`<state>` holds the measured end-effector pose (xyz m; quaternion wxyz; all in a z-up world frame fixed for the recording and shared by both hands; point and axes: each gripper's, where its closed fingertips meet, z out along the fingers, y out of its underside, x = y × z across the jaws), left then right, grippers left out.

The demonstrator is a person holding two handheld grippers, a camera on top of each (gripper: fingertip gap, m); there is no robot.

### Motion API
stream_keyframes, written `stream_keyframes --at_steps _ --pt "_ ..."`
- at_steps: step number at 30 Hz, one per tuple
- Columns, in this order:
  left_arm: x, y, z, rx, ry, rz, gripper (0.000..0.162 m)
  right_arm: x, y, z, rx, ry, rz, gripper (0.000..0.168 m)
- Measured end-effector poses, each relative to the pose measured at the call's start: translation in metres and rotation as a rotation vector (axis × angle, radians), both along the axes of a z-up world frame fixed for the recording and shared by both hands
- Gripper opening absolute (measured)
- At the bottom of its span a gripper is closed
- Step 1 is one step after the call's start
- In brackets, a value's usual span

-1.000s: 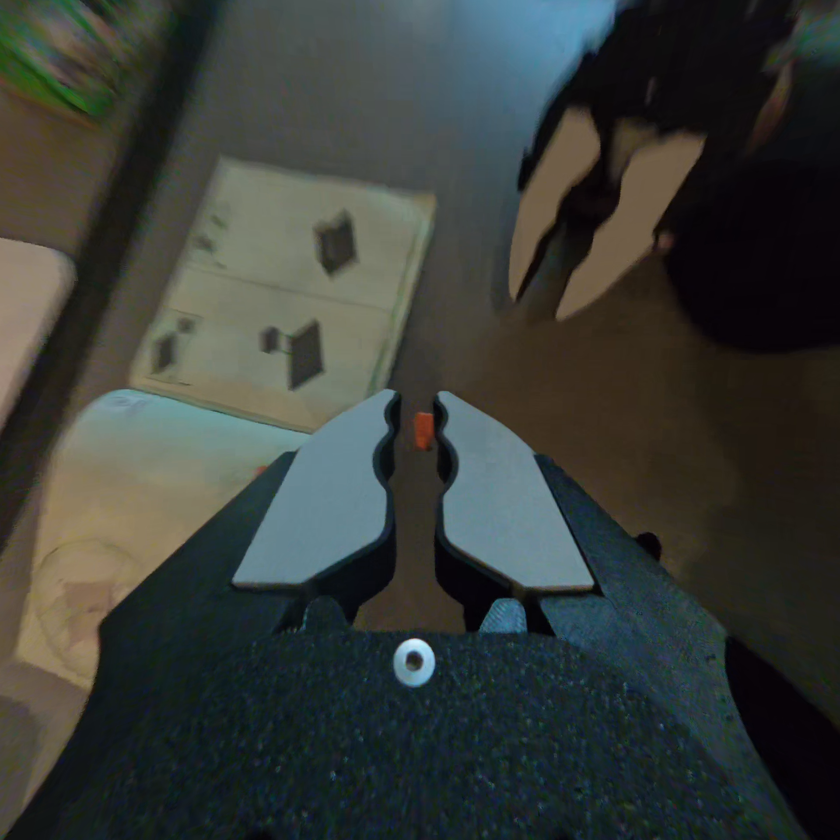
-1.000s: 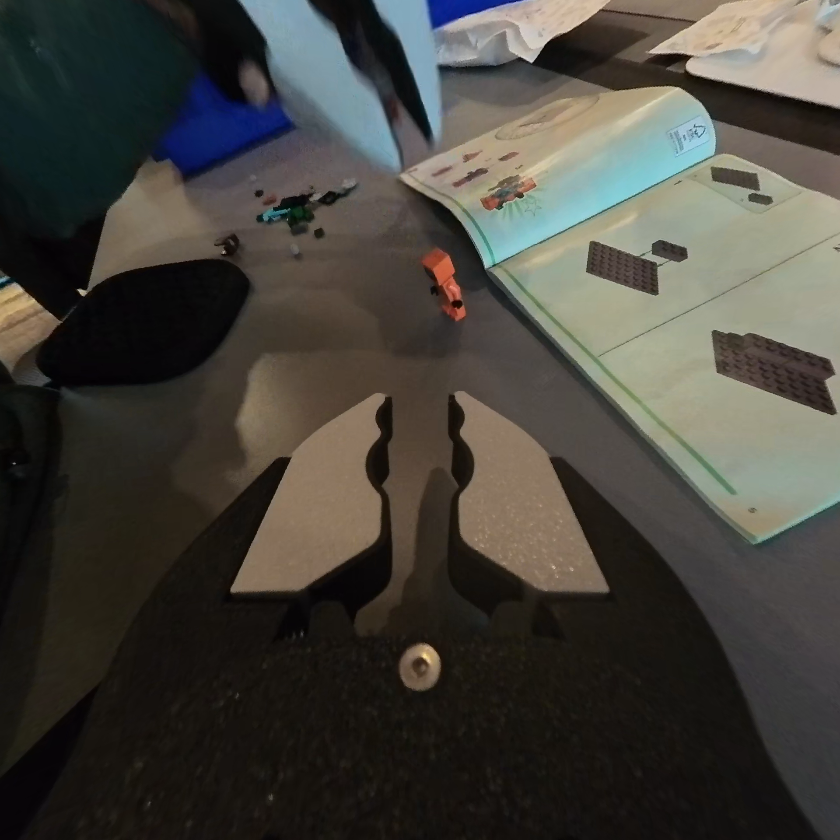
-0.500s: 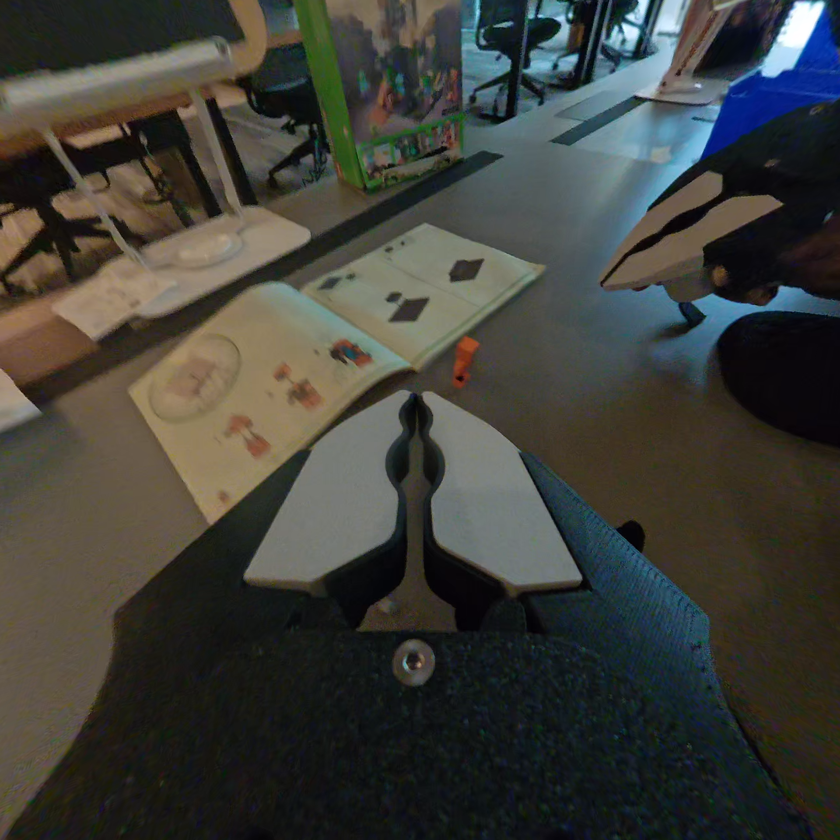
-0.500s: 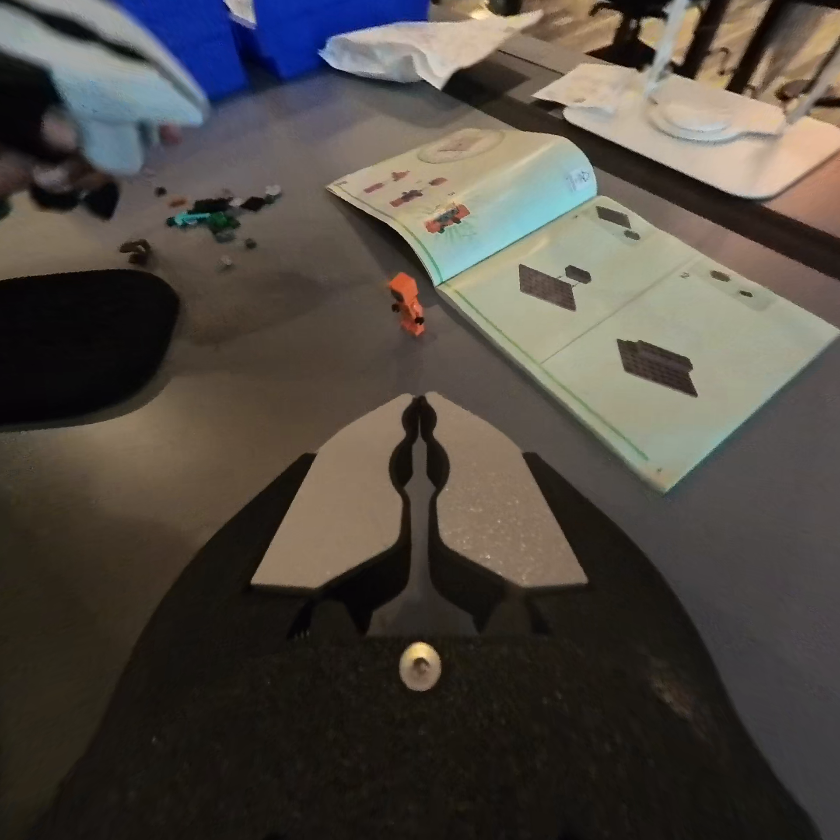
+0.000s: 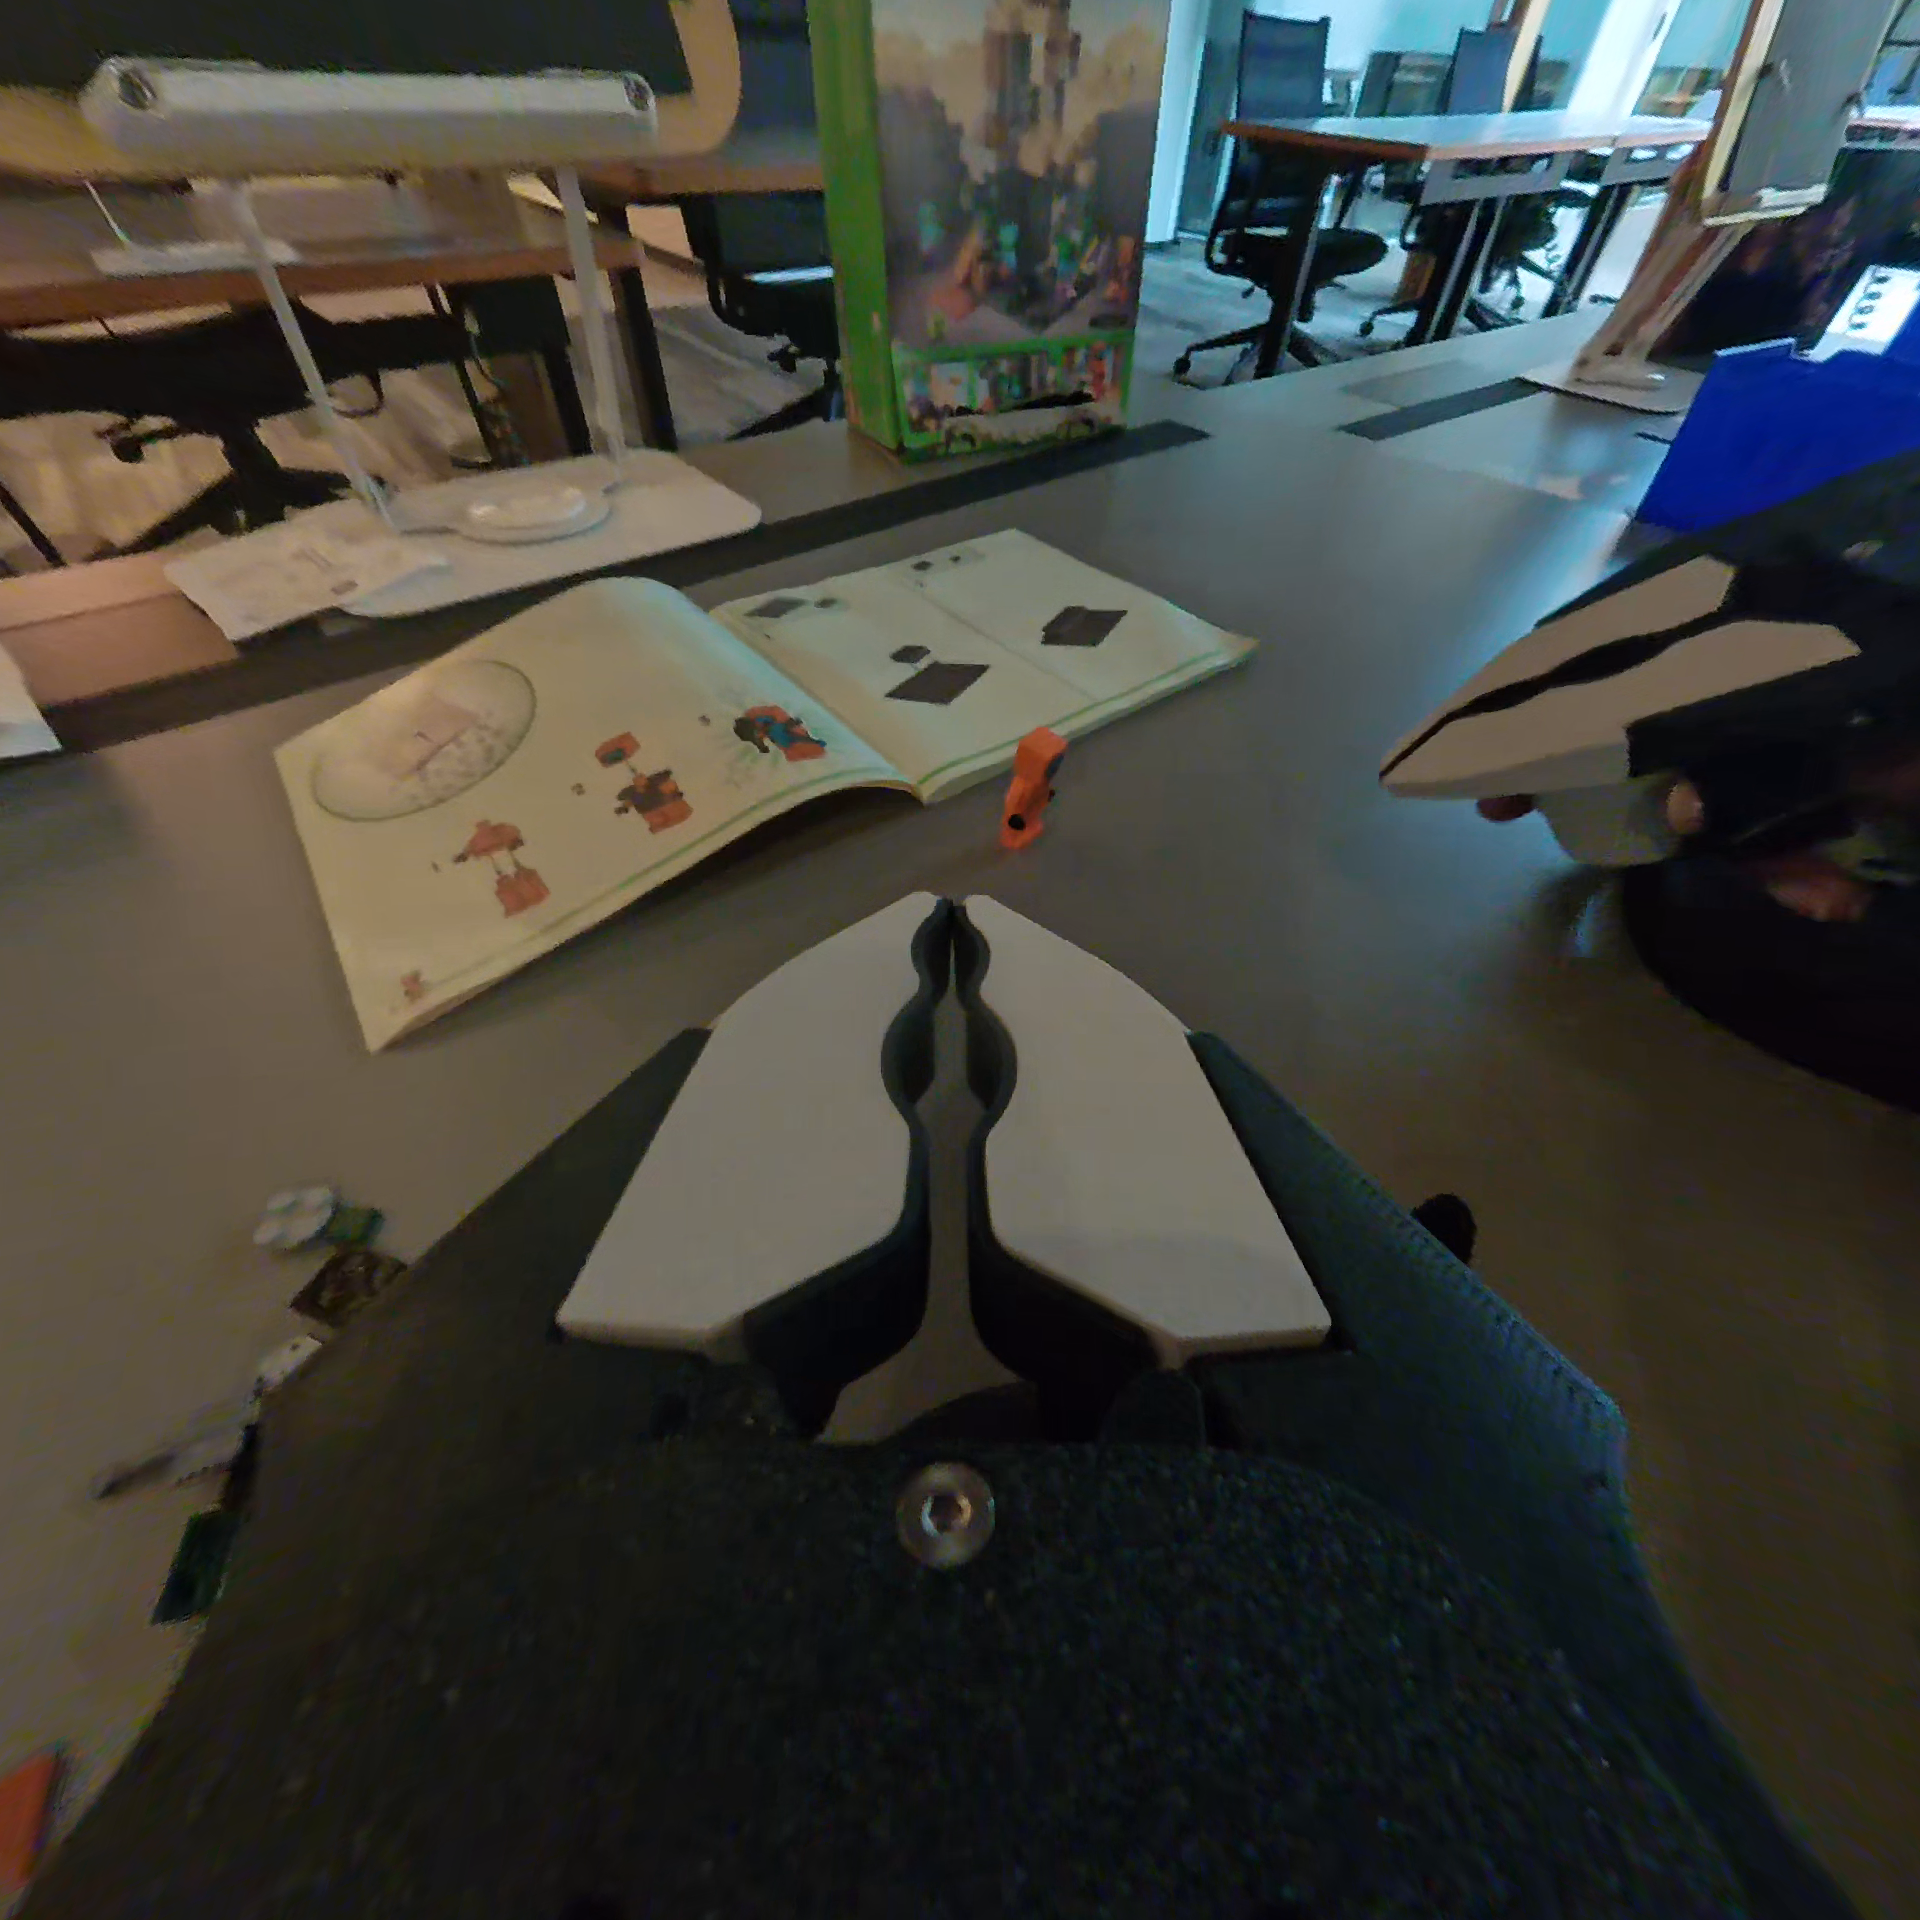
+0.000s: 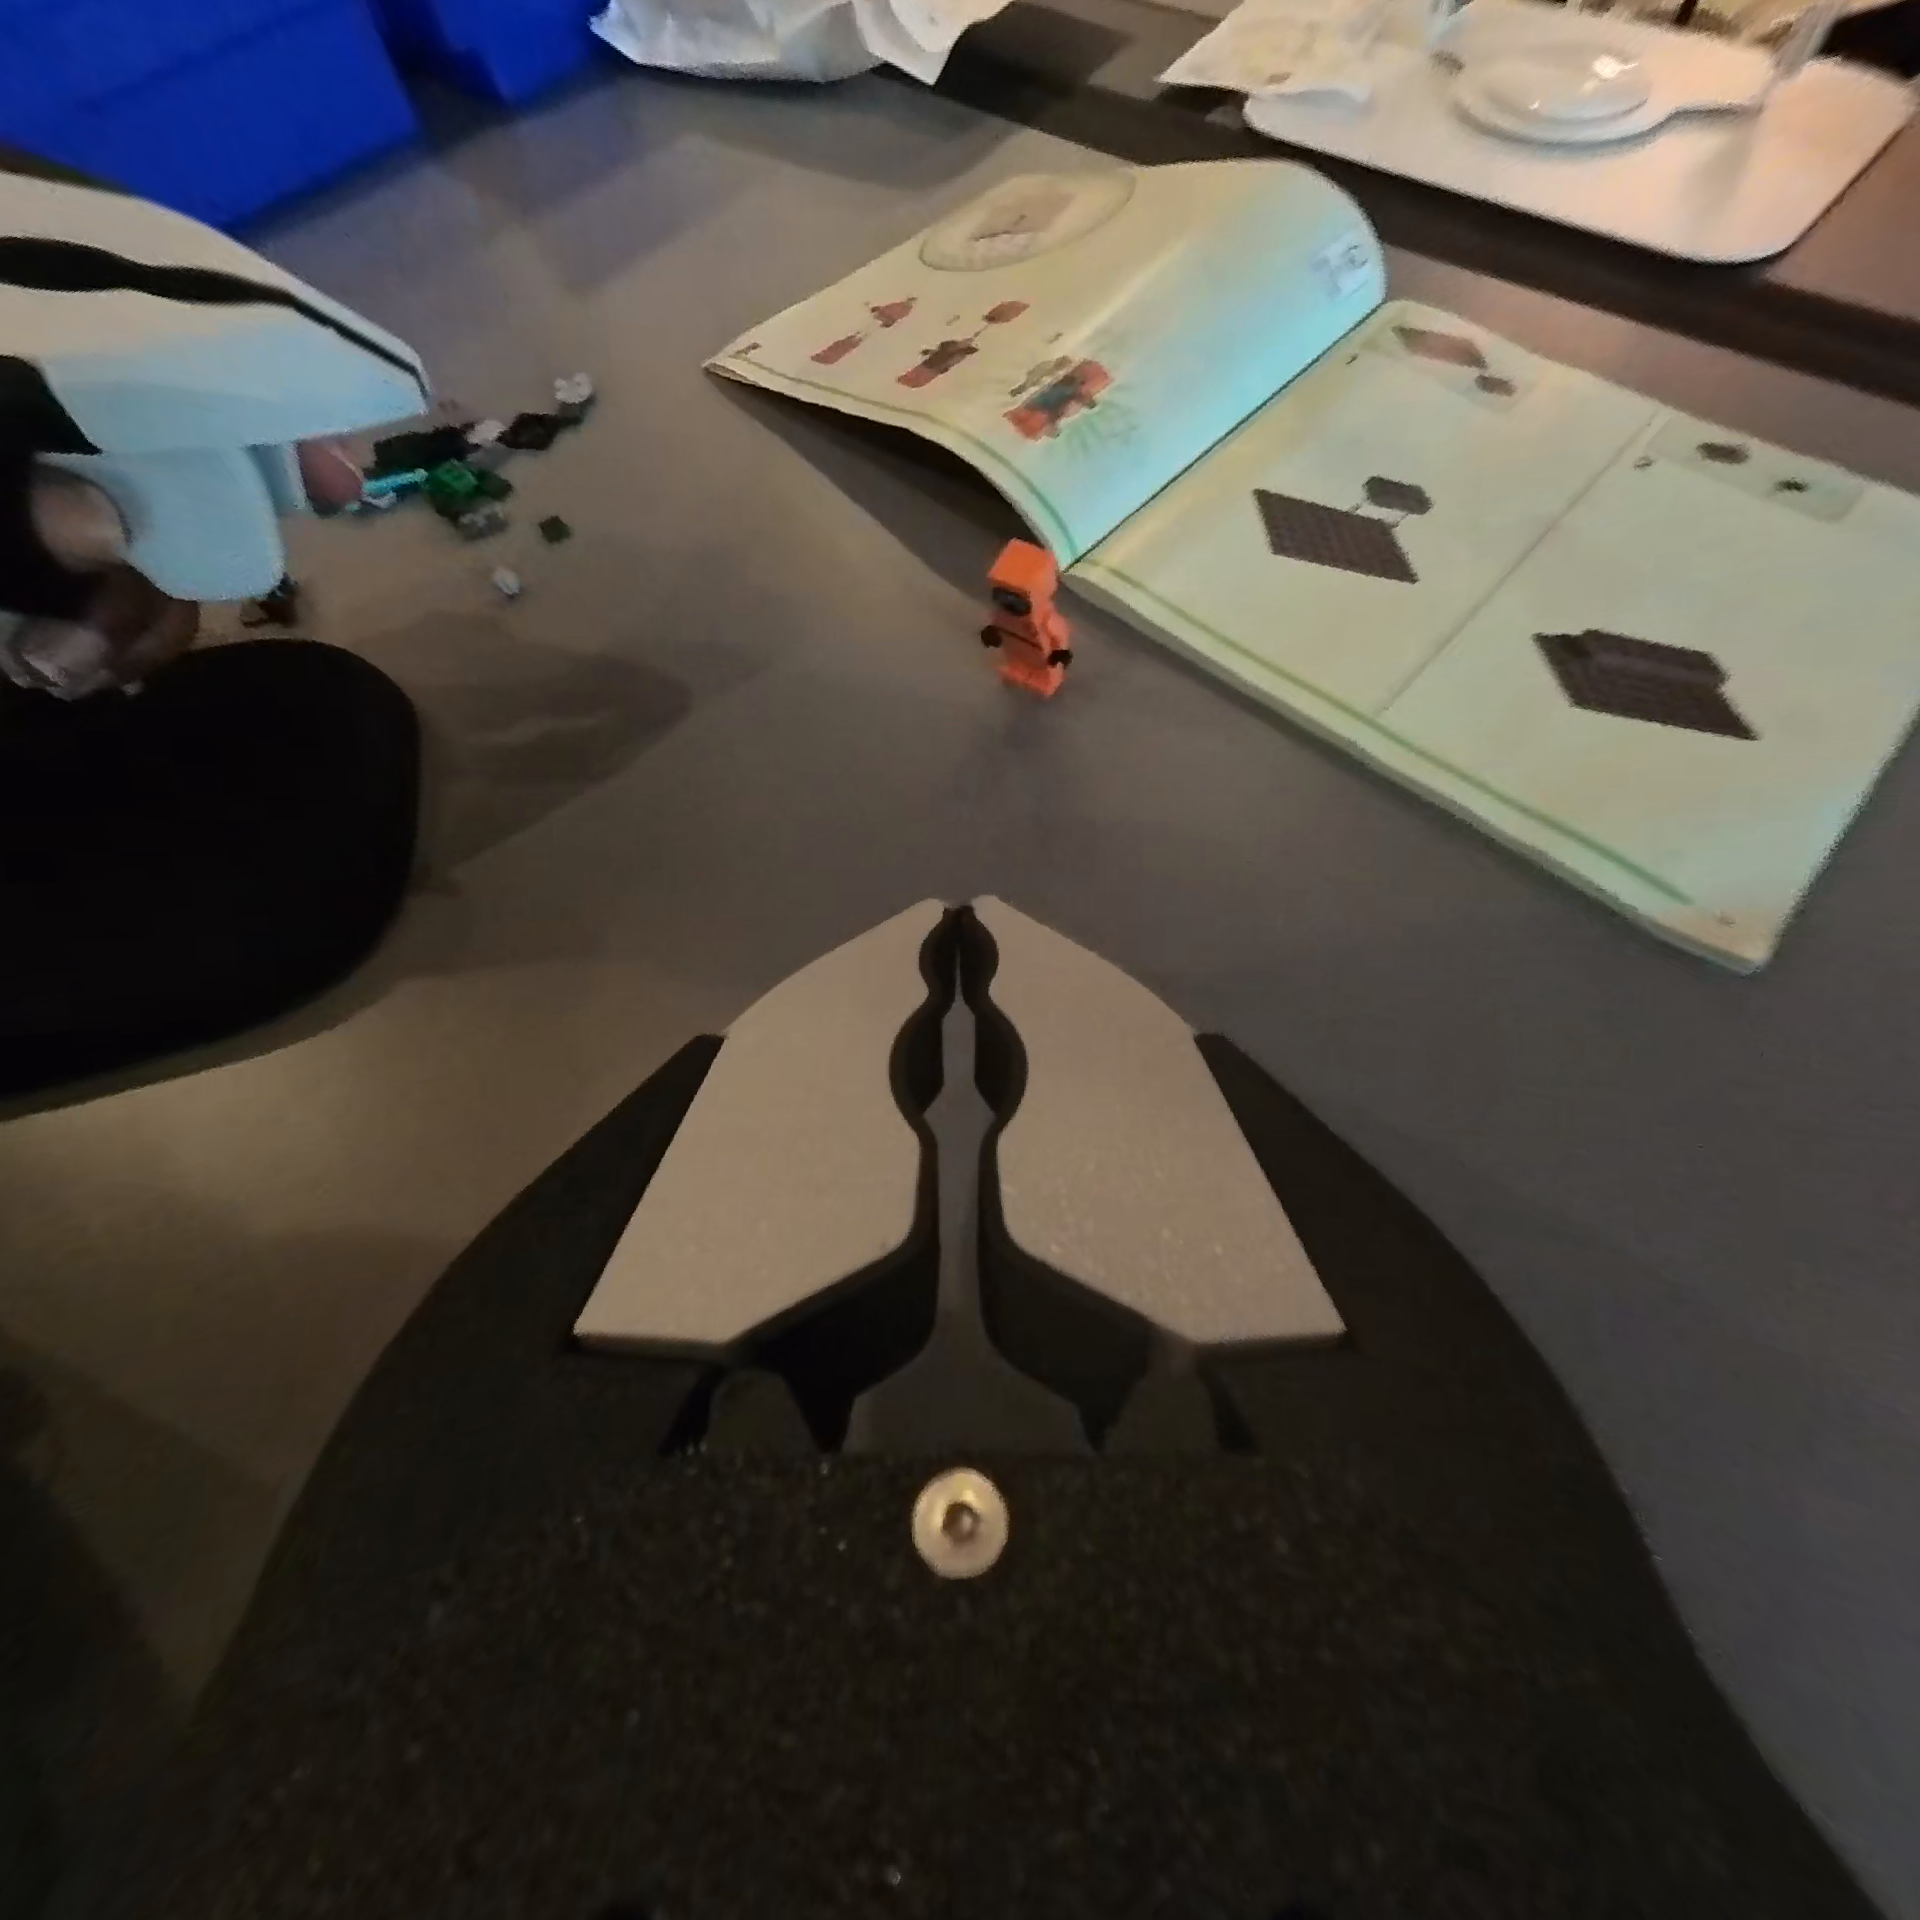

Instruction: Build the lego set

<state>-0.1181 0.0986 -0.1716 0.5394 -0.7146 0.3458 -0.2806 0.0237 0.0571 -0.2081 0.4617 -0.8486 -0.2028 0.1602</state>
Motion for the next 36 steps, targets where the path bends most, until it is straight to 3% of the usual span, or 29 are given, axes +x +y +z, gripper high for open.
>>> stream_keyframes --at_steps 9,26,36 --pt "-0.003 0.011 -0.018 -0.054 0.088 0.077 0.0 0.006 0.005 -0.008 -0.009 -0.03 -0.044 0.0" --pt "-0.039 0.026 -0.009 -0.08 0.028 0.125 0.0 -0.006 0.02 -0.002 0.037 -0.036 0.013 0.0" --pt "-0.094 0.041 -0.002 -0.018 0.054 0.224 0.0 -0.012 0.017 0.003 0.091 -0.021 0.057 0.0"
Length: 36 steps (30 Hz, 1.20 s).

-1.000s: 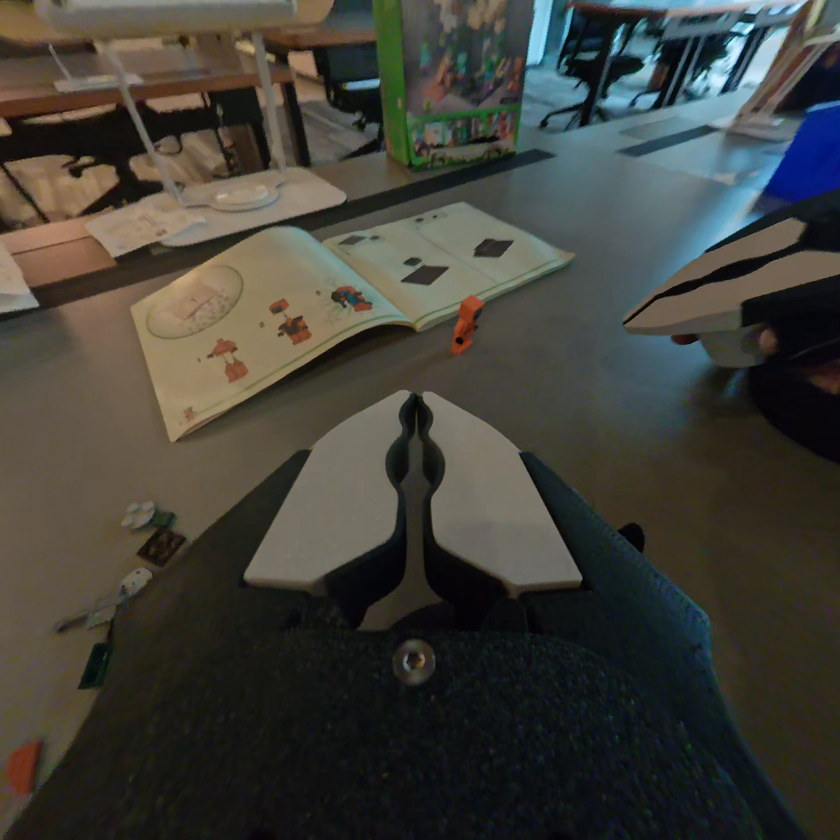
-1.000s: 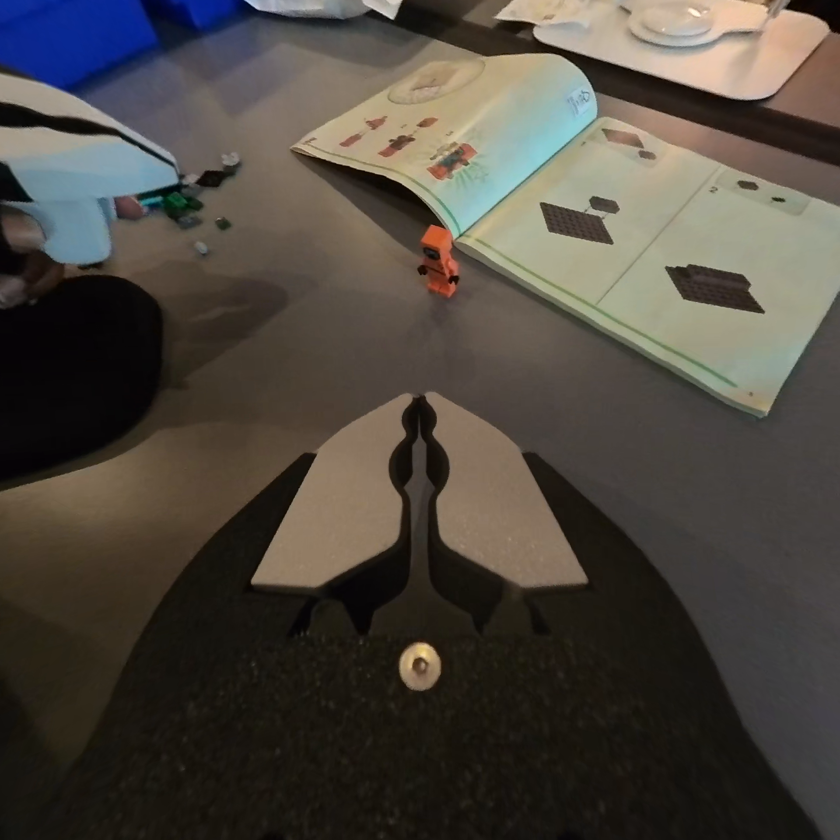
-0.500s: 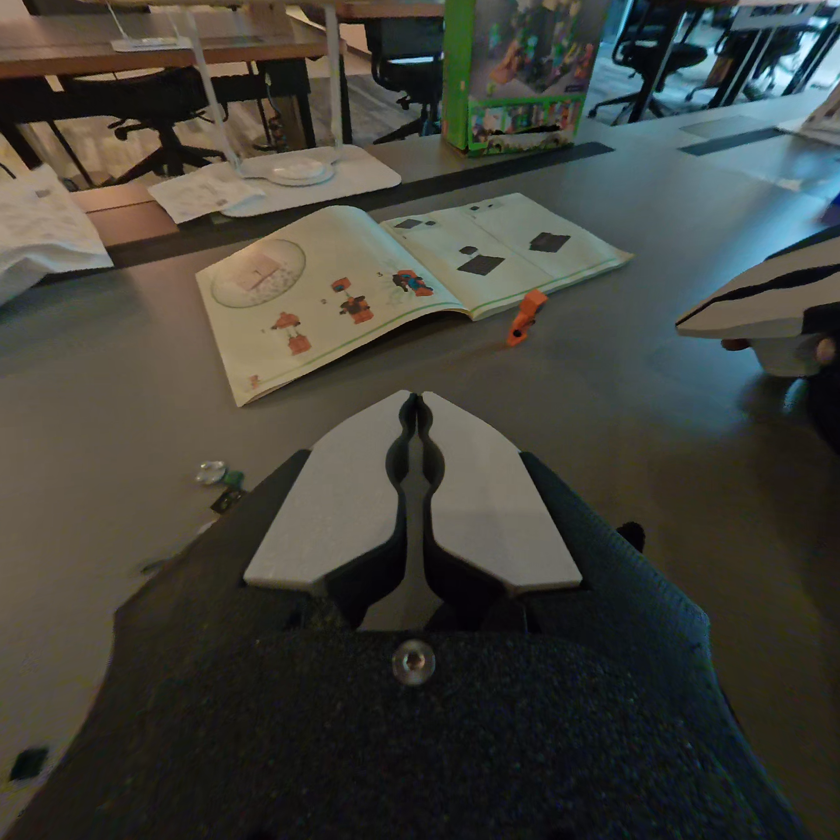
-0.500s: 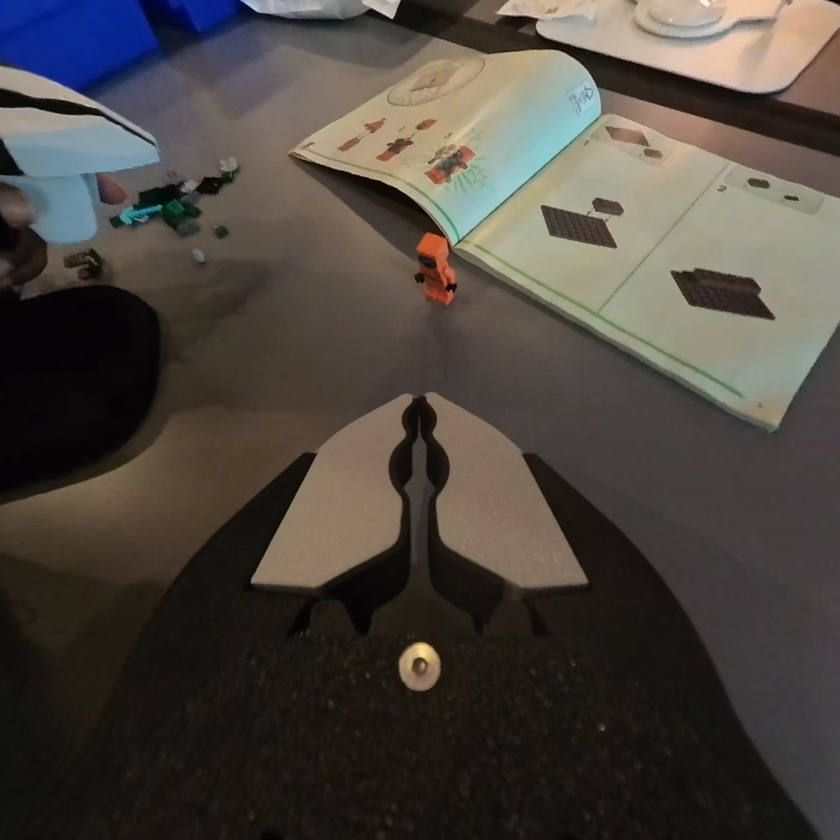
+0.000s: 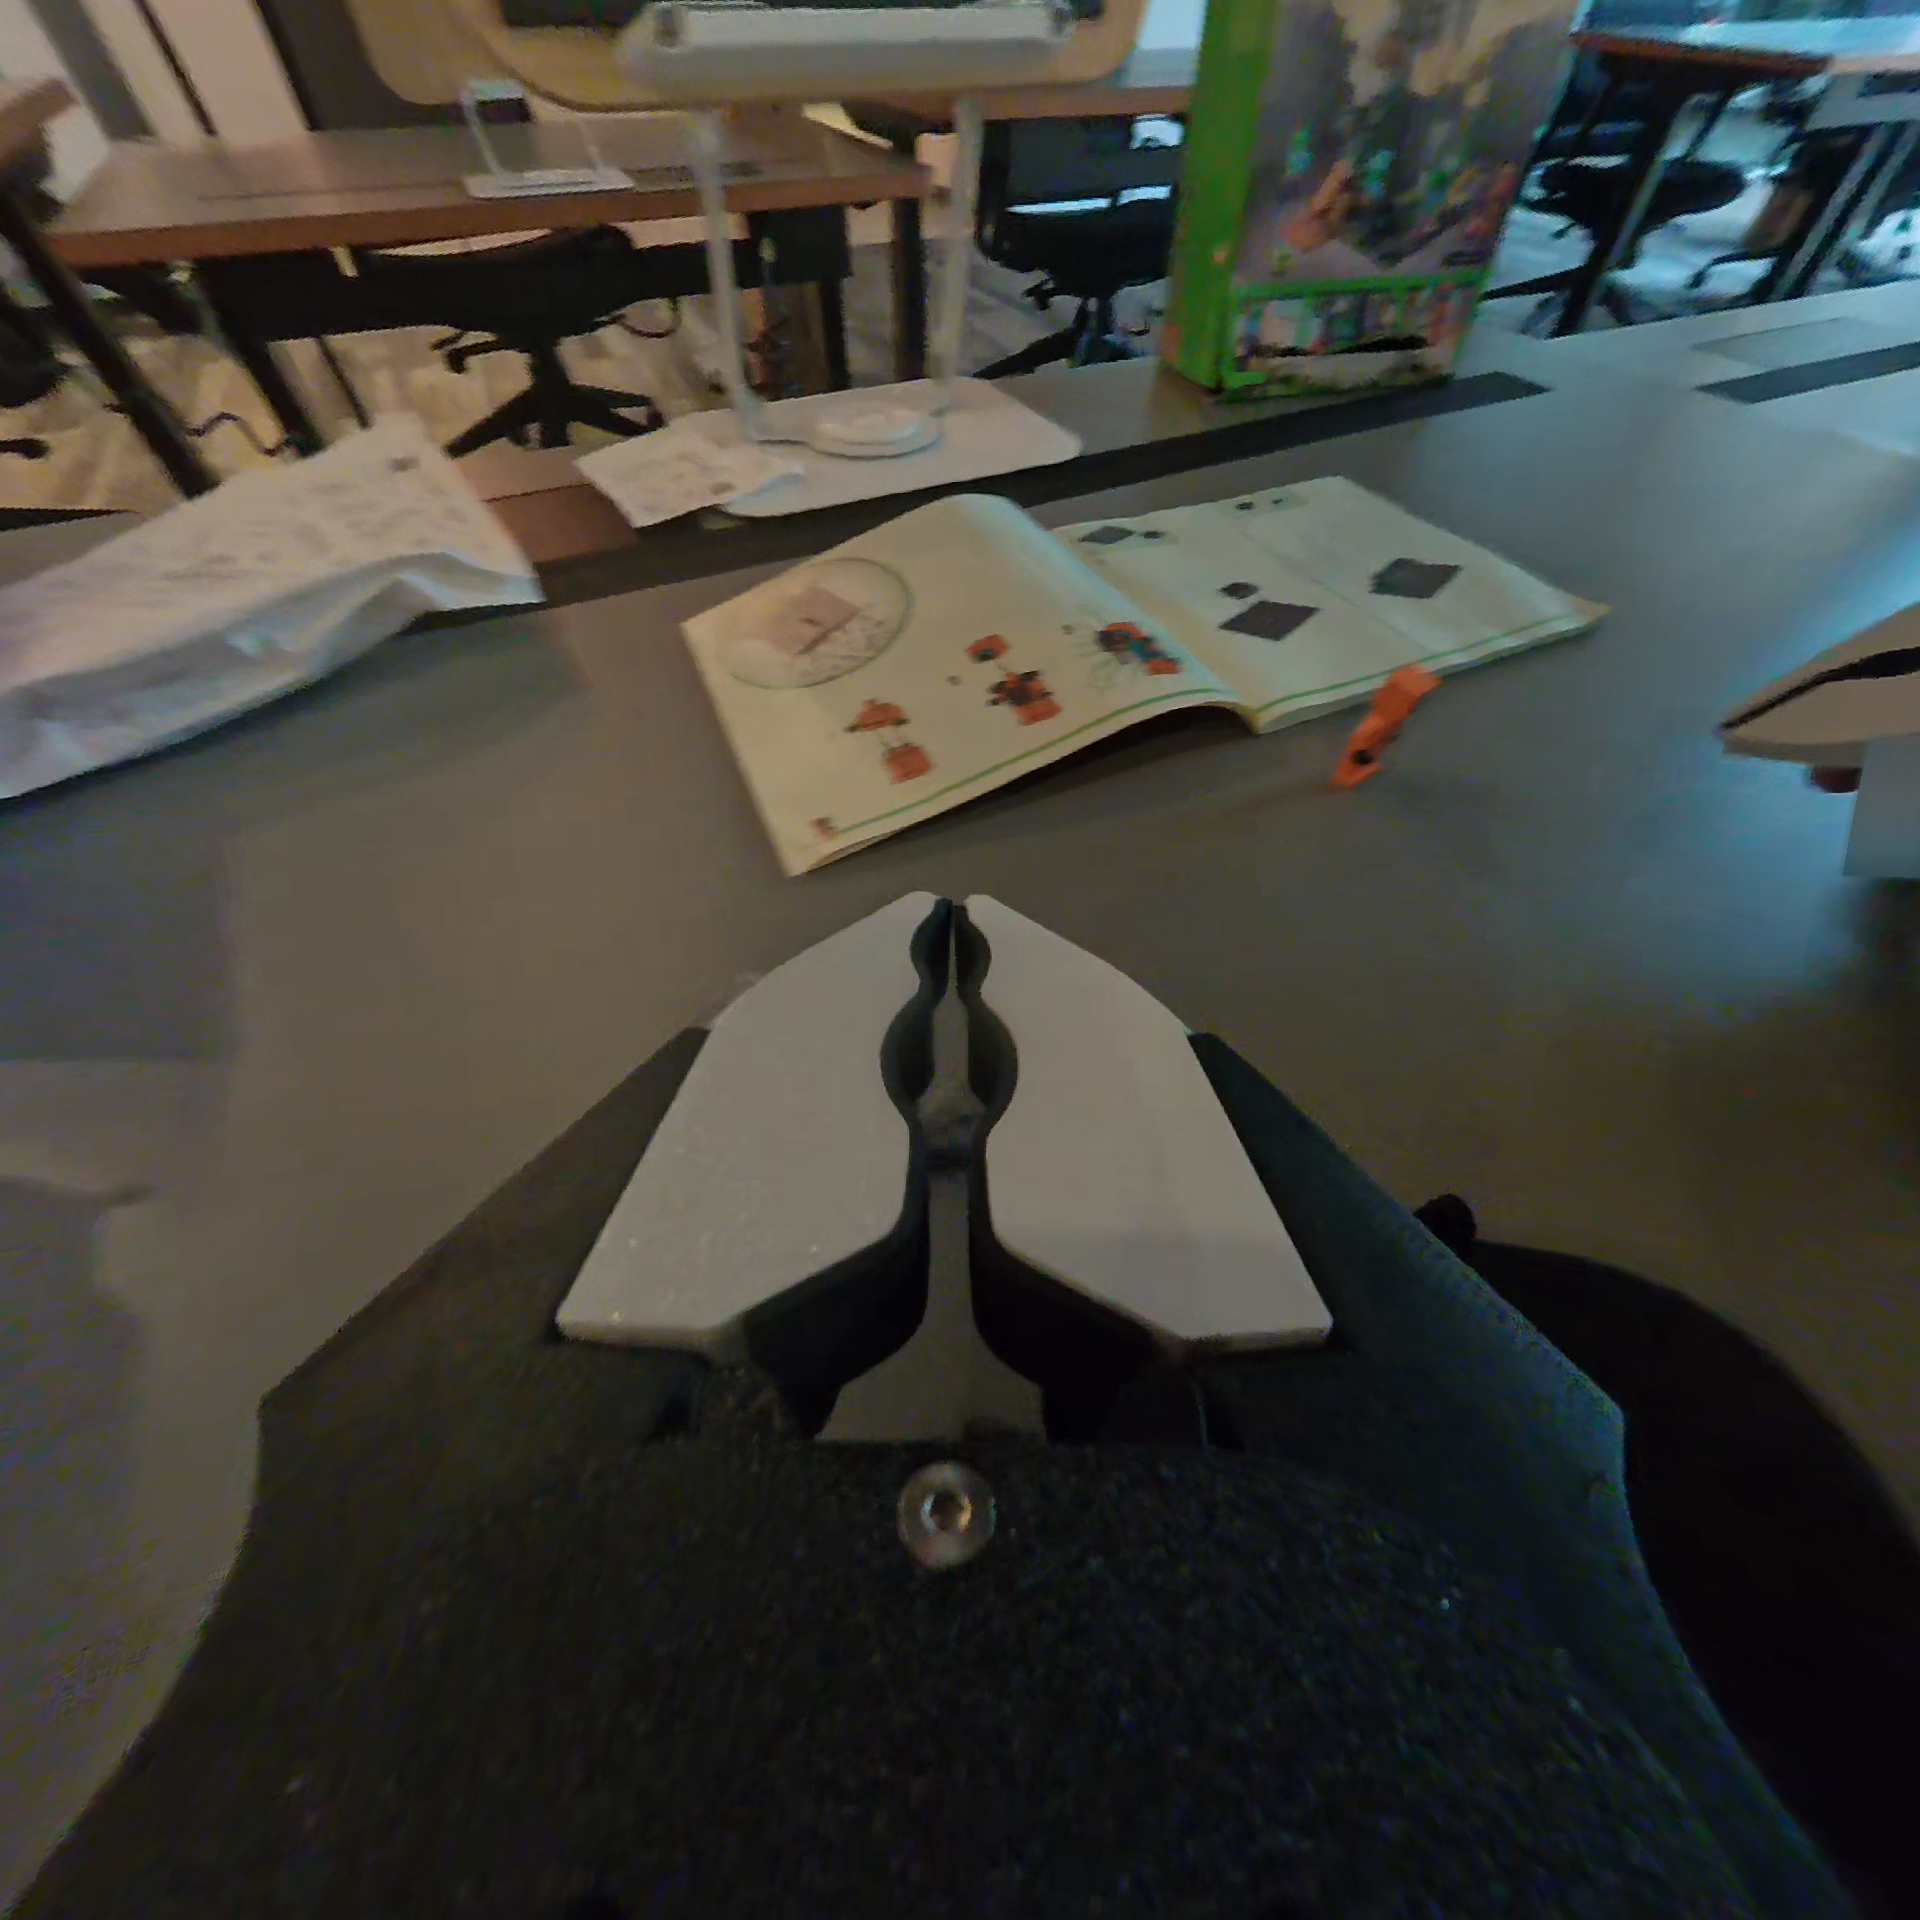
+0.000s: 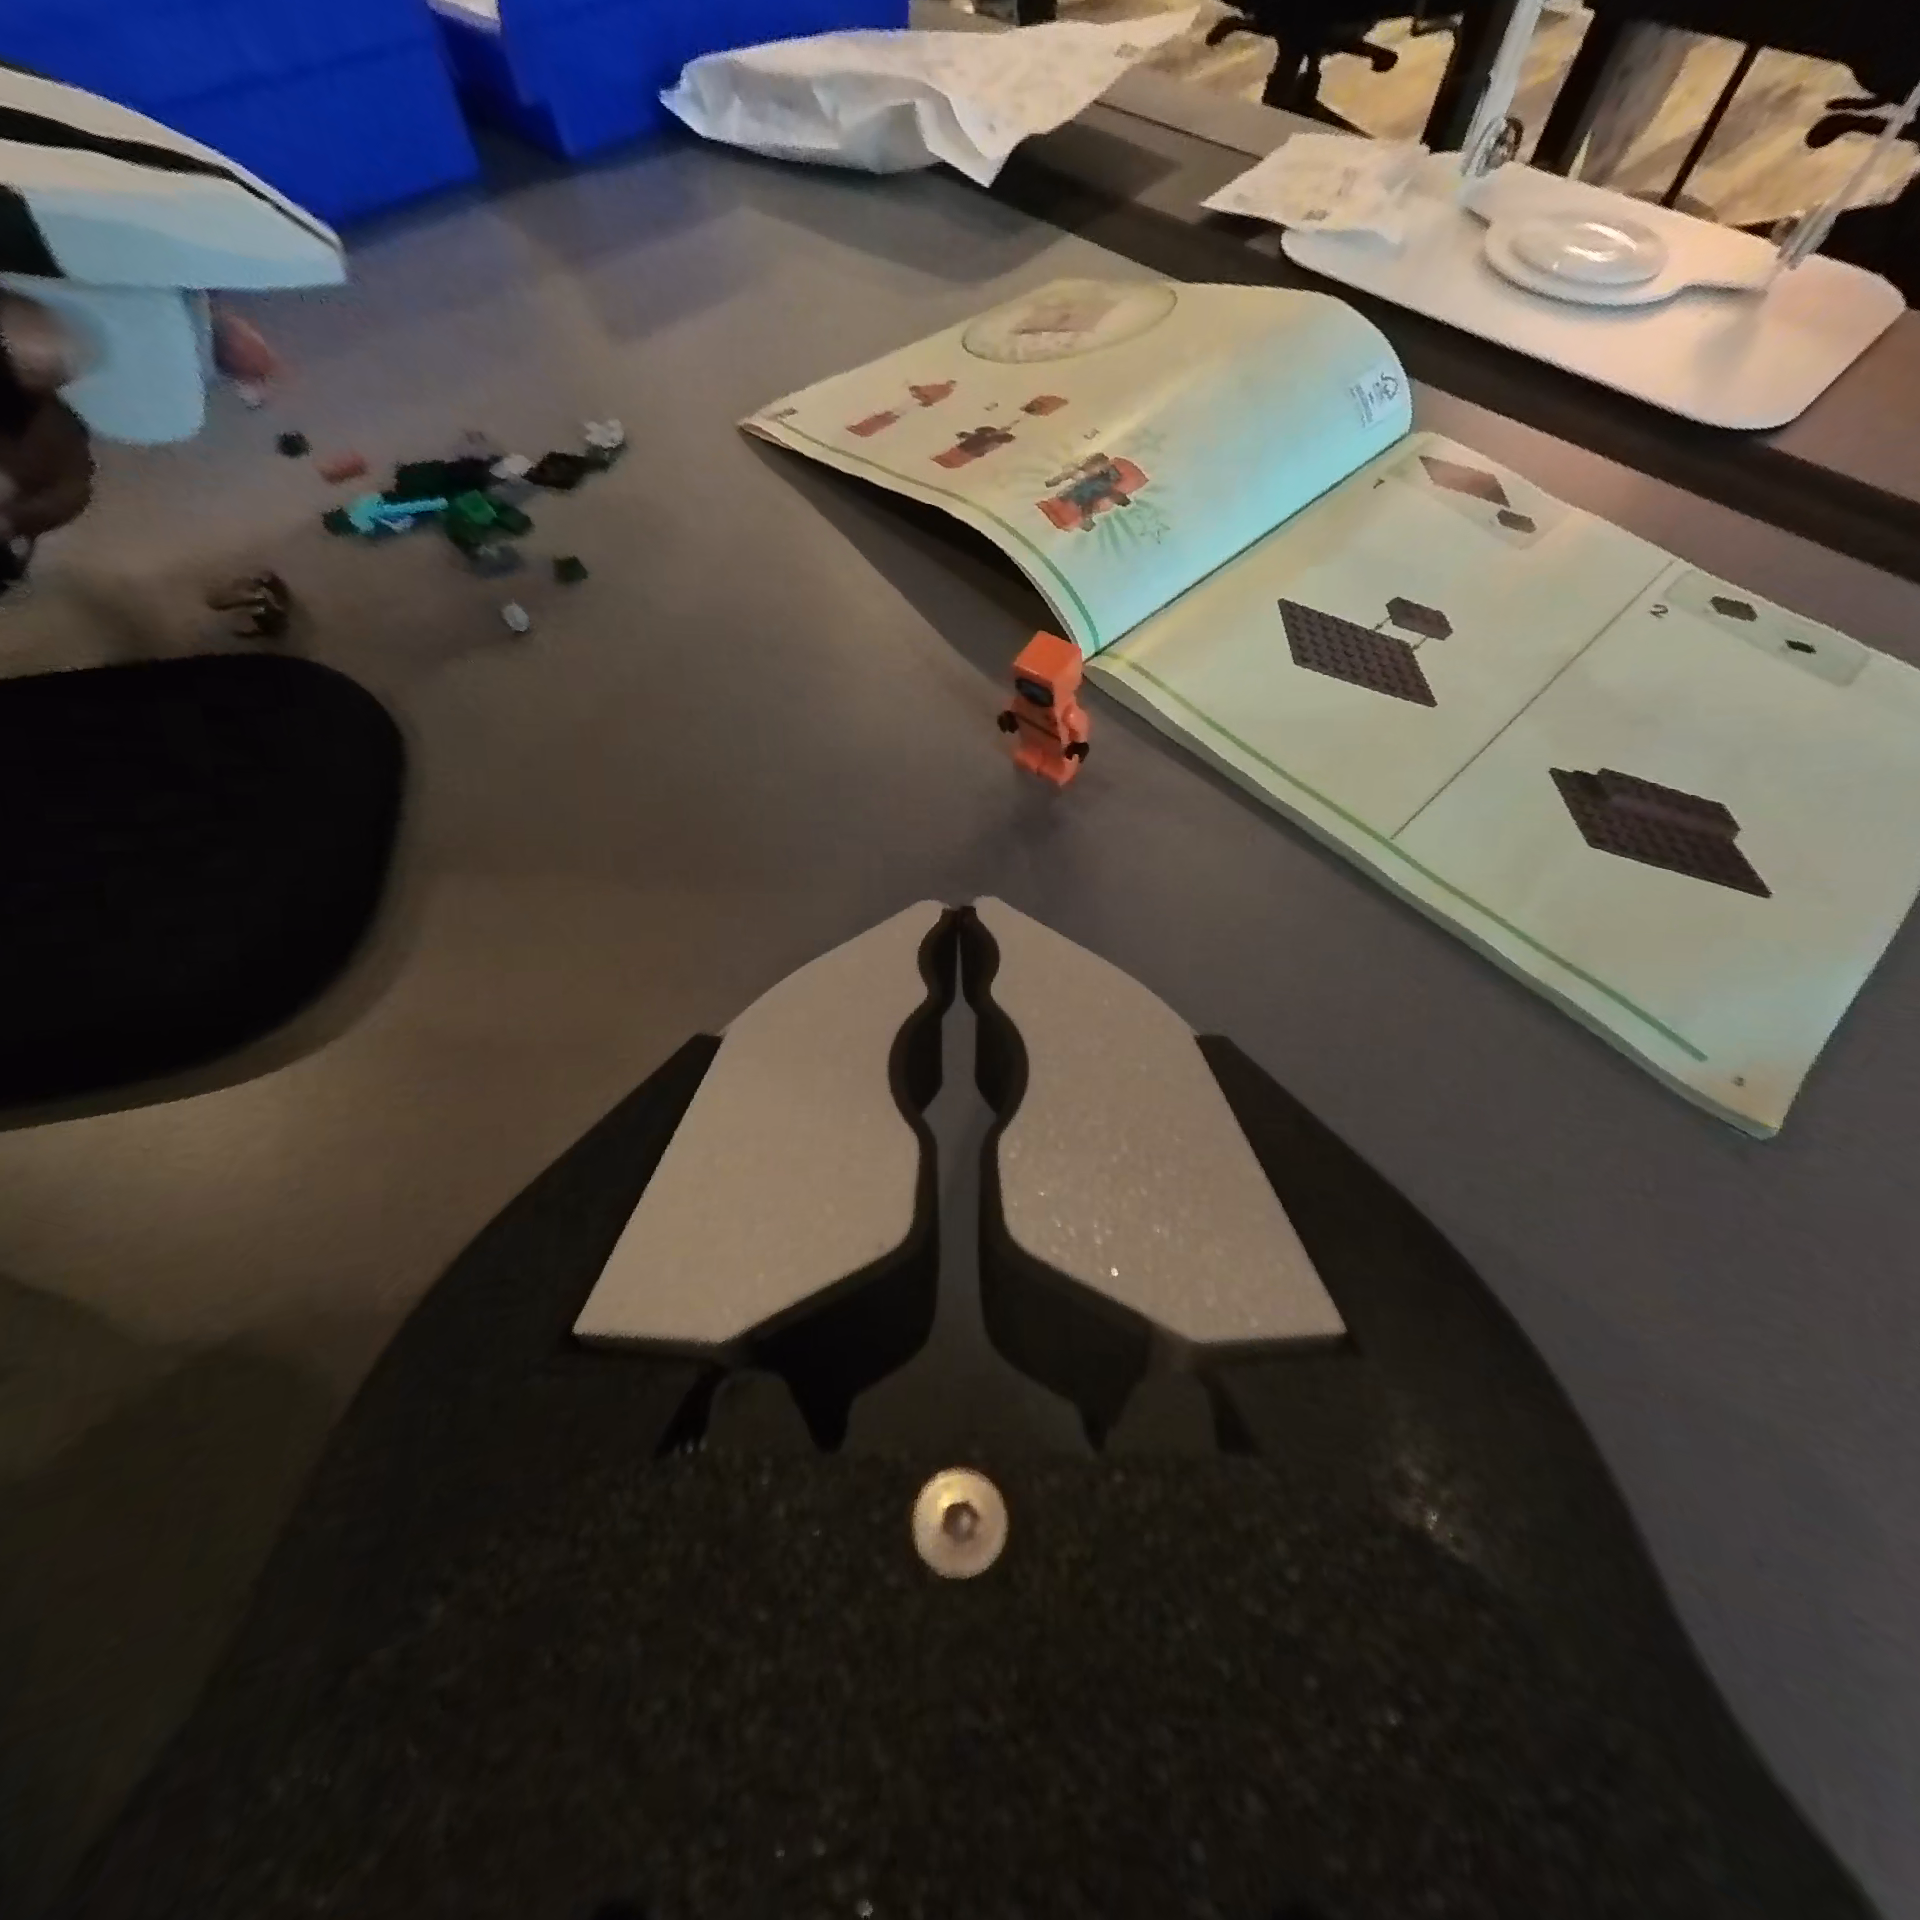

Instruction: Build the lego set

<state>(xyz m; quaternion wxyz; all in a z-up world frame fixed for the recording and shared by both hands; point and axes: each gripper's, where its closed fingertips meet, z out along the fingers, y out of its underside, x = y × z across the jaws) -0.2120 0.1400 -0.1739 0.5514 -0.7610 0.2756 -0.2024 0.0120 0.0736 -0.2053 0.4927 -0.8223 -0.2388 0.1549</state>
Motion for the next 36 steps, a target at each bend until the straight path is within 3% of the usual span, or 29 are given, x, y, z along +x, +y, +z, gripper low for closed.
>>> stream_keyframes --at_steps 9,20,36 --pt "-0.044 0.015 0.01 -0.015 -0.01 0.085 0.004 -0.003 -0.004 0.003 0.013 0.022 0.032 0.0" --pt "-0.023 0.012 -0.011 -0.034 -0.014 0.061 0.005 -0.003 -0.004 0.002 0.006 0.017 0.032 0.001" --pt "-0.003 0.005 -0.014 -0.023 -0.025 -0.009 0.007 -0.004 -0.001 -0.001 -0.014 -0.003 0.037 0.008"
